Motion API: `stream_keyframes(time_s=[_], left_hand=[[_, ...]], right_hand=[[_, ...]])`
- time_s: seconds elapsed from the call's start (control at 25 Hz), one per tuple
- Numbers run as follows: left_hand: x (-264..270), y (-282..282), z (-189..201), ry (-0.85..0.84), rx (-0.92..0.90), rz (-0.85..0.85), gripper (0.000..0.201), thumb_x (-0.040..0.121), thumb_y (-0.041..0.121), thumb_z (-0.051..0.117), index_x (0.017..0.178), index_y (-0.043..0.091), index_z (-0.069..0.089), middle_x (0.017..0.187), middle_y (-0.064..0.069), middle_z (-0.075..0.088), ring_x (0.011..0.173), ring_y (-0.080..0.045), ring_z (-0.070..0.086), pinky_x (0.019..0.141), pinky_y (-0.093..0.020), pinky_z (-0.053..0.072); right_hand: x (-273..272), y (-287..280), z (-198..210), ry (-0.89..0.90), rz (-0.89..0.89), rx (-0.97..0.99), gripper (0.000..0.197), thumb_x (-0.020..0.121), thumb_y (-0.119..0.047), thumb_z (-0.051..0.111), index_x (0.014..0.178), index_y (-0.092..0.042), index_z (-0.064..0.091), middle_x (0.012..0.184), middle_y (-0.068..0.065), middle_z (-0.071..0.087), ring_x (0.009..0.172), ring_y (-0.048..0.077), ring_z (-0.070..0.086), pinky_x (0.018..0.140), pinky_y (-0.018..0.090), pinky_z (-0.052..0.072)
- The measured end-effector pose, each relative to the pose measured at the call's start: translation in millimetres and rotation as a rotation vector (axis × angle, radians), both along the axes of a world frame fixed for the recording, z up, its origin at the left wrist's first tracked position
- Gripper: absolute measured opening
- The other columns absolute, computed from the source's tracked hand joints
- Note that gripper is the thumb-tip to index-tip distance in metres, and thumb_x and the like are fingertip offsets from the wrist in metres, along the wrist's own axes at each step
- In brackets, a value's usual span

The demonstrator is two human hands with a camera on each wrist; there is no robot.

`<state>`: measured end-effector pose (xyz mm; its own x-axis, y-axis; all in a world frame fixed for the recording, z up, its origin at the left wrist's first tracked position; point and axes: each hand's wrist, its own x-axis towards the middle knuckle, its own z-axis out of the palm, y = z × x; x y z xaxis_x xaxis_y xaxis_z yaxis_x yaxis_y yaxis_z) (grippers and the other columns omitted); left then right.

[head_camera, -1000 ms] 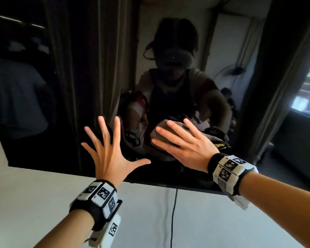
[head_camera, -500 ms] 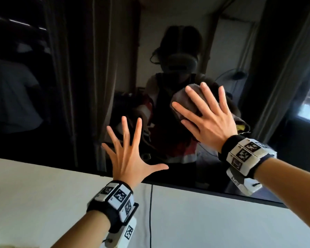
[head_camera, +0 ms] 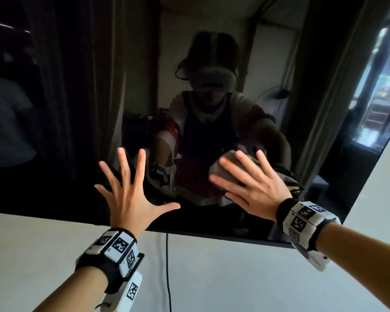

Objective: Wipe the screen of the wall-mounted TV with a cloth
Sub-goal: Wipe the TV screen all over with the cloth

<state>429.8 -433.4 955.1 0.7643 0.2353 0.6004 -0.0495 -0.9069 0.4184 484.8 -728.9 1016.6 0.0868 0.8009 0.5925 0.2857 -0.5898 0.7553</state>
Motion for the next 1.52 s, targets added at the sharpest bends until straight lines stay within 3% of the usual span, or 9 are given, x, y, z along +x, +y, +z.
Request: stream_keyframes(time_s=[0.08,0.28,0.48,0.64,0.84,1.04,1.16,1.32,1.52], left_hand=[[0,2,-1,-0.009,0.006,0.016,0.146,0.041,0.095,0.052,0.156,0.037,-0.016,0.163,-0.002,-0.031,0.146,-0.054,-0.018,0.100,-0.087,0.011],[-2,-31,4,-0.087,0.049,-0.028,0.143,0.045,0.100,0.049,0.156,0.038,-0.016,0.163,-0.003,-0.030,0.147,-0.051,-0.018,0.103,-0.085,0.002],[13,-75,22,-0.157,0.125,-0.024,0.137,0.050,0.096,0.053,0.158,0.037,-0.008,0.164,-0.003,-0.025,0.144,-0.058,-0.016,0.098,-0.089,0.002],[15,-76,19,-0.173,0.151,0.008,0.135,0.052,0.095,0.052,0.159,0.035,-0.004,0.167,-0.009,-0.017,0.142,-0.062,-0.013,0.096,-0.090,0.001],[10,-108,17,-0.247,0.385,-0.115,0.130,0.056,0.093,0.055,0.160,0.037,0.001,0.168,-0.008,-0.011,0.147,-0.050,-0.018,0.098,-0.087,-0.005],[25,-146,26,-0.265,0.623,-0.202,0.128,0.053,0.089,0.063,0.159,0.041,0.009,0.169,-0.003,-0.007,0.149,-0.042,-0.020,0.096,-0.087,-0.008],[26,-147,26,-0.260,0.632,-0.177,0.126,0.055,0.087,0.065,0.159,0.040,0.011,0.169,-0.003,-0.005,0.150,-0.041,-0.020,0.093,-0.089,-0.006],[27,-144,25,-0.275,0.655,-0.157,0.125,0.056,0.087,0.064,0.159,0.040,0.011,0.169,-0.003,-0.005,0.151,-0.044,-0.014,0.092,-0.089,-0.005],[28,-146,25,-0.295,0.664,-0.127,0.124,0.058,0.087,0.065,0.159,0.040,0.010,0.169,-0.004,-0.001,0.149,-0.049,-0.002,0.092,-0.090,-0.002]], right_hand=[[2,-13,-6,0.007,-0.022,-0.189,0.060,0.097,-0.046,0.053,0.151,-0.038,0.028,0.159,-0.002,0.023,0.147,0.027,0.022,0.119,0.052,0.019],[4,-26,31,-0.037,0.002,0.311,0.052,0.098,-0.038,0.055,0.147,-0.035,0.039,0.154,0.007,0.030,0.144,0.036,0.024,0.117,0.057,0.017],[4,-47,7,0.000,-0.018,-0.039,0.054,0.098,-0.040,0.052,0.149,-0.038,0.034,0.157,0.000,0.027,0.146,0.029,0.023,0.118,0.052,0.021],[3,-63,13,-0.014,-0.017,0.547,0.046,0.101,-0.034,0.051,0.145,-0.033,0.038,0.152,0.008,0.030,0.144,0.038,0.021,0.119,0.057,0.013],[1,-69,-53,0.025,-0.062,0.303,0.052,0.098,-0.038,0.052,0.146,-0.037,0.034,0.151,0.003,0.032,0.144,0.032,0.023,0.119,0.053,0.018],[5,-76,-43,0.012,-0.055,0.793,0.043,0.103,-0.037,0.042,0.145,-0.032,0.035,0.152,0.008,0.028,0.149,0.030,0.009,0.119,0.057,0.013],[1,-64,-71,0.061,-0.074,0.848,0.041,0.104,-0.039,0.037,0.144,-0.032,0.036,0.152,0.007,0.028,0.149,0.030,0.008,0.119,0.058,0.014],[7,-76,-30,0.004,-0.034,0.987,0.044,0.102,-0.036,0.040,0.145,-0.027,0.041,0.153,0.011,0.031,0.145,0.040,0.018,0.120,0.055,0.008],[6,-69,-105,0.076,-0.108,1.228,0.048,0.101,-0.034,0.038,0.149,-0.029,0.032,0.155,0.011,0.025,0.149,0.031,0.005,0.118,0.061,0.013]])
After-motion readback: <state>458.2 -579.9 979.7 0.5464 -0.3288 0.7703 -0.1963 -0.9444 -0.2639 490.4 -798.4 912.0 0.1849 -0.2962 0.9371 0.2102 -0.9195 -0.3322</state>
